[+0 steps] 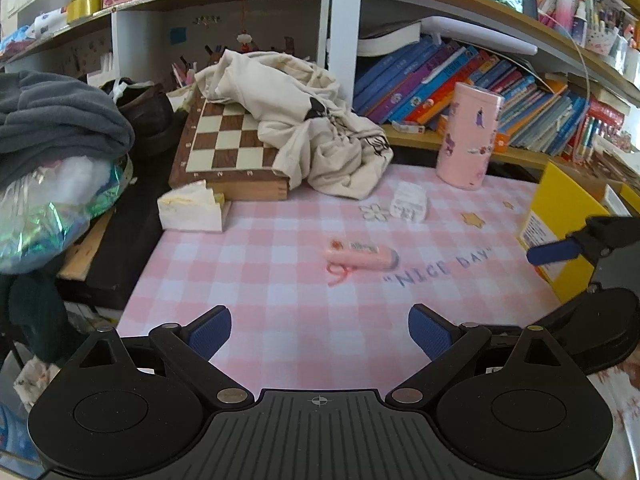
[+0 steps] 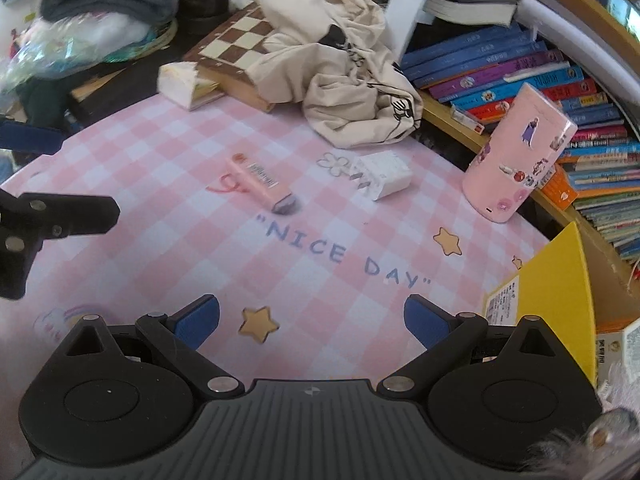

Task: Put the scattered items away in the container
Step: 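Move both tools toward the pink eraser and white charger plug, then grasp the white charger plug with the right tool while the left tool grasps the pink eraser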

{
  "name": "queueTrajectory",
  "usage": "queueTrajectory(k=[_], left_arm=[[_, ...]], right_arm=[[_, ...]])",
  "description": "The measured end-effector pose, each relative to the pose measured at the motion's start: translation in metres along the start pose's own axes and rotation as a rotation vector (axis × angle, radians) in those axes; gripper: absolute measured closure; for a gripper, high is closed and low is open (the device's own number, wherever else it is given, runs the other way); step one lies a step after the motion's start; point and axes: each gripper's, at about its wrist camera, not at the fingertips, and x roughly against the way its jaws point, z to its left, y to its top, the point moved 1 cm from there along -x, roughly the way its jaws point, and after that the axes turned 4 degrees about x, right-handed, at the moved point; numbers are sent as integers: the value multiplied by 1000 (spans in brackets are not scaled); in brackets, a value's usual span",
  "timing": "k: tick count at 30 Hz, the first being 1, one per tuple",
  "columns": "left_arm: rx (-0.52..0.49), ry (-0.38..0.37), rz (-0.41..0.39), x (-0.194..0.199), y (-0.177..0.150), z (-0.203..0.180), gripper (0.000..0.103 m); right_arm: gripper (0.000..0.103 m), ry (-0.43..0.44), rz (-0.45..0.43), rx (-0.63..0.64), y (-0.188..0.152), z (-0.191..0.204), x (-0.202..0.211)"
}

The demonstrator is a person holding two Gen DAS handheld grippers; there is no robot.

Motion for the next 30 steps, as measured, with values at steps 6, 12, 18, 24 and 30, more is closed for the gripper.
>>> queueTrajectory(k=[6, 12, 18, 24, 30], left_arm=[[-18, -3, -1, -26, 13, 0, 6], [-101, 14, 45, -60, 14, -13, 6], [-163, 1, 42, -87, 12, -31, 6], [-119, -25, -11, -104, 18, -37, 7], [-121, 13, 2, -123, 18, -37, 8]], right_arm=[[6, -11, -15, -91, 5, -12, -22], [6, -85, -69, -253, 18, -39, -34], [6, -97, -103, -282, 37, -47, -49], [7, -115, -150, -323, 55, -49, -66], [7, -107, -152, -327, 75, -55, -93]])
